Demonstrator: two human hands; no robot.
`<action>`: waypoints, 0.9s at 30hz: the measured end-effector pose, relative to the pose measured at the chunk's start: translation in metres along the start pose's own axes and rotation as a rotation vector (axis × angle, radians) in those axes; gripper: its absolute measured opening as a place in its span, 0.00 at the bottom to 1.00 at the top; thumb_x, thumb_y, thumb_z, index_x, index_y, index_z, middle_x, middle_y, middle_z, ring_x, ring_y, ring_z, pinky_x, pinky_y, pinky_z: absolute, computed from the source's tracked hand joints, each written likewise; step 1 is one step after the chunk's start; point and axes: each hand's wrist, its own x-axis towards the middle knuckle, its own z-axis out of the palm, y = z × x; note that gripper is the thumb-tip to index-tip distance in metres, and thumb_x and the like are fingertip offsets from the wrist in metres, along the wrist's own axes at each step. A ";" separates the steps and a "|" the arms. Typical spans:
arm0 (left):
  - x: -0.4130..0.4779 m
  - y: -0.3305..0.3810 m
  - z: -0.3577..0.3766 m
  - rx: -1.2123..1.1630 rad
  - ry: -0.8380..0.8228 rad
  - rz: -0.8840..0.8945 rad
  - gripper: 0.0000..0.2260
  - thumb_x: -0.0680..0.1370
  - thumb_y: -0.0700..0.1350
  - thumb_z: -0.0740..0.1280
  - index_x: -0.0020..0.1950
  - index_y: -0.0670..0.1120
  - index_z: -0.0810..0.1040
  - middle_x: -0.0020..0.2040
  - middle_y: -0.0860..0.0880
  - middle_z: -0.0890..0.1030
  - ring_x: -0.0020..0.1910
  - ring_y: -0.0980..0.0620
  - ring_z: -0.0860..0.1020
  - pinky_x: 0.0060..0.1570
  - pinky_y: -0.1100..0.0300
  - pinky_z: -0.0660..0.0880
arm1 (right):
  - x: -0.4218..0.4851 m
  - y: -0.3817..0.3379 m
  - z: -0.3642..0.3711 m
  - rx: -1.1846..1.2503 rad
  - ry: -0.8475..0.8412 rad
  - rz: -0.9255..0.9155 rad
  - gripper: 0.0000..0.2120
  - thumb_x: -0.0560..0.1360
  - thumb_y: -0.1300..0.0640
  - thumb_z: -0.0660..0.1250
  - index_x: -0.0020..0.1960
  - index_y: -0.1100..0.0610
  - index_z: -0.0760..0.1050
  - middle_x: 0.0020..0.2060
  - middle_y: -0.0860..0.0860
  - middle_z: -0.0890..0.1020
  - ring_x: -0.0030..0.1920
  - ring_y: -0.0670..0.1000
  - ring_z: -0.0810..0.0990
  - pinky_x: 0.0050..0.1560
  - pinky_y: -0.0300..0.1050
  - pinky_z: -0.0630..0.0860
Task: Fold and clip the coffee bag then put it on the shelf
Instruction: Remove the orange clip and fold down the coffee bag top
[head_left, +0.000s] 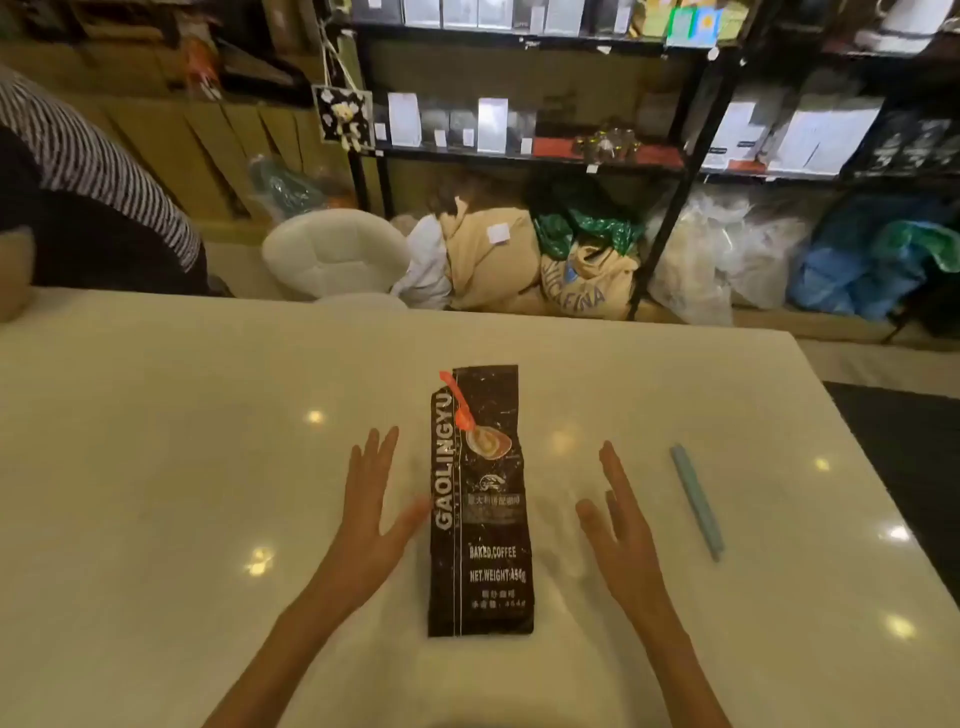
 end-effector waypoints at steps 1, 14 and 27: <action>-0.005 0.002 0.002 -0.034 -0.007 -0.023 0.34 0.76 0.66 0.60 0.76 0.69 0.44 0.78 0.68 0.41 0.76 0.66 0.38 0.73 0.54 0.45 | -0.005 0.002 0.002 0.049 0.000 0.031 0.41 0.69 0.26 0.61 0.78 0.38 0.54 0.77 0.37 0.60 0.76 0.40 0.58 0.73 0.43 0.57; 0.026 0.042 0.015 -0.592 -0.114 -0.059 0.10 0.75 0.46 0.65 0.55 0.47 0.73 0.53 0.53 0.84 0.55 0.53 0.82 0.46 0.62 0.80 | 0.015 -0.056 0.044 0.292 -0.110 0.038 0.09 0.73 0.54 0.70 0.52 0.55 0.77 0.46 0.46 0.86 0.50 0.49 0.85 0.45 0.40 0.82; 0.049 0.052 0.019 -0.427 0.120 0.167 0.07 0.75 0.39 0.70 0.41 0.50 0.76 0.62 0.58 0.78 0.65 0.53 0.76 0.60 0.54 0.77 | 0.046 -0.060 0.043 0.202 0.116 -0.015 0.03 0.79 0.62 0.66 0.46 0.56 0.76 0.41 0.43 0.83 0.44 0.42 0.83 0.43 0.34 0.79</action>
